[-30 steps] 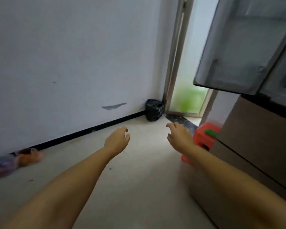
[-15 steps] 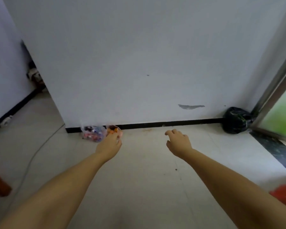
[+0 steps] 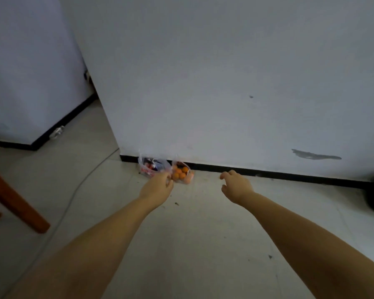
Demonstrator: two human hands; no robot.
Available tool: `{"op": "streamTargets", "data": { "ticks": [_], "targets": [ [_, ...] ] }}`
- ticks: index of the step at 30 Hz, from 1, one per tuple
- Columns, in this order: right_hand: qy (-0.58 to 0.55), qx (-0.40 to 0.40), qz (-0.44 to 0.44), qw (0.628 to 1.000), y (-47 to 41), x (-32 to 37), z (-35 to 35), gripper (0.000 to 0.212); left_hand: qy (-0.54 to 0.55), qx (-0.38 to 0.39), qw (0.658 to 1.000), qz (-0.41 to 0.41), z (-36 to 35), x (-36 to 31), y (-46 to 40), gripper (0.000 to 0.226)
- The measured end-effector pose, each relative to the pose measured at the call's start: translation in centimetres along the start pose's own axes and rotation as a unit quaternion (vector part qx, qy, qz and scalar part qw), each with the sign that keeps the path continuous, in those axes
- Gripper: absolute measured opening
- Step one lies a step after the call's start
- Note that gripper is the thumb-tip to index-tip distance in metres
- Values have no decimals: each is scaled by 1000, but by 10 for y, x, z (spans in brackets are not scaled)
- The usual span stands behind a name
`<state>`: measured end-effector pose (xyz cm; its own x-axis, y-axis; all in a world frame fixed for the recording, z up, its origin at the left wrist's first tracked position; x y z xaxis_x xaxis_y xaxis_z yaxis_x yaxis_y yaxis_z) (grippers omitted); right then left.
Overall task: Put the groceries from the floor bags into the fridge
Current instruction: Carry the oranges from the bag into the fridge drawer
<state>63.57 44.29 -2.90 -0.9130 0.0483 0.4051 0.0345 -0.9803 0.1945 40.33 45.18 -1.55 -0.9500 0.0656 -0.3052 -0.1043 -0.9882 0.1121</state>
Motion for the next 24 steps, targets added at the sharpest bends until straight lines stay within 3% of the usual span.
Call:
{"op": "streamTargets", "data": {
  "ticks": [8, 17, 24],
  "targets": [
    [-3, 41, 36, 999, -154, 42, -28, 40, 26, 30, 999, 21, -13, 59, -150, 27],
    [-80, 45, -64, 994, -308, 21, -36, 39, -32, 101, 994, -35, -24, 73, -339, 25],
    [-98, 108, -92, 985, -409, -21, -81, 39, -45, 200, 974, -94, -100, 58, -438, 21]
  ]
}}
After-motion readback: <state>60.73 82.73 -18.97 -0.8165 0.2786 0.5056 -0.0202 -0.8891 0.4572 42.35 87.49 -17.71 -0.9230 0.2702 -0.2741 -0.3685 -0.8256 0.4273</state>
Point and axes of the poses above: each hand's wrist, its own y-axis away from the middle knuckle, its own z-axis out of the back of the hand, x = y × z, the point moved 10 cm from there along -y, towards the middle knuckle, and after that the axes turned 13 degrees about -y, right-handed, at the moved point
